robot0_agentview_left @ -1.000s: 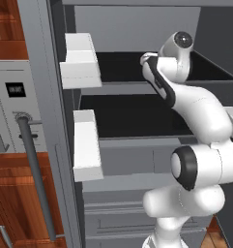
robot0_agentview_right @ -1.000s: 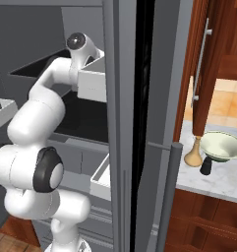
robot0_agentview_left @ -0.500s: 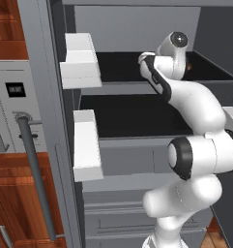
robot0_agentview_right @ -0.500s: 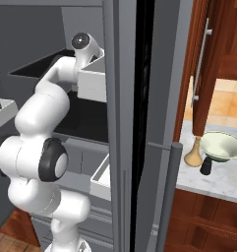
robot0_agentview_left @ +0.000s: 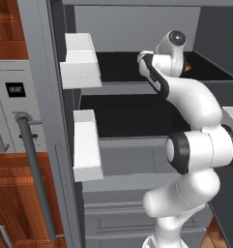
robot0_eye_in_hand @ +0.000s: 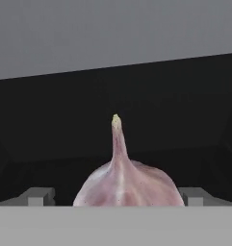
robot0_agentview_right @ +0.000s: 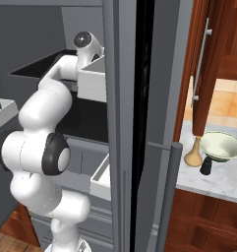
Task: Retrieve the bottle and the shaker from the cabinet and place them next to the mixing bowl on the counter. Then add garlic from the fridge to the mixing bowl.
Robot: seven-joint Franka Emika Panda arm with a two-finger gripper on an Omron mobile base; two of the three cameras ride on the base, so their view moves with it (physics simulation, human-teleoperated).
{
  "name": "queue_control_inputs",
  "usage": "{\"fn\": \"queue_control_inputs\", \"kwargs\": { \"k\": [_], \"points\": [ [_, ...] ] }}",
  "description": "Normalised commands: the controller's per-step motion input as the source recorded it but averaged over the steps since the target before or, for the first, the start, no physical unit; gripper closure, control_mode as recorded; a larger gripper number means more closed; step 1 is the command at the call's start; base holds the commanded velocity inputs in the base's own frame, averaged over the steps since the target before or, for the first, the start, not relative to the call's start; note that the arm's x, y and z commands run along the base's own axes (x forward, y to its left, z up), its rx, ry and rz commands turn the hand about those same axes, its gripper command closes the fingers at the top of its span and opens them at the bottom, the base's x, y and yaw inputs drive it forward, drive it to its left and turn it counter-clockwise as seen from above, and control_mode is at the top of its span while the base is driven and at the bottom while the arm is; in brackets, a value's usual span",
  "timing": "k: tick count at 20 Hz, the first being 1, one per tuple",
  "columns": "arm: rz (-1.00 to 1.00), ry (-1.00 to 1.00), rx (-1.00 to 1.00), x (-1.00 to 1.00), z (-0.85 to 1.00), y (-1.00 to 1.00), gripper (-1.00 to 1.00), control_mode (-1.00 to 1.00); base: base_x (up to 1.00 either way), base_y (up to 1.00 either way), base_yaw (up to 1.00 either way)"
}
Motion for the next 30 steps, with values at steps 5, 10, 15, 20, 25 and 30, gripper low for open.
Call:
{"fn": "queue_control_inputs", "kwargs": {
  "k": [5,10,15,20,25,30],
  "points": [
    [0.00,0.00,0.00,0.05,-0.03,0.00,1.00,-1.00,0.00,0.00,0.00],
    [0.00,0.00,0.00,0.00,-0.15,-0.07,1.00,-1.00,0.00,0.00,0.00],
    [-0.04,-0.06,0.00,-0.43,0.06,0.00,1.00,-1.00,0.00,0.00,0.00],
    [0.00,-0.30,-0.05,-1.00,0.00,0.17,1.00,-1.00,0.00,0.00,0.00],
    [0.02,-0.15,-0.01,-1.00,0.20,0.22,1.00,-1.00,0.00,0.00,0.00],
    [0.08,0.27,-0.01,-0.89,0.39,0.26,1.00,-1.00,0.00,0.00,0.00]
  ]
}}
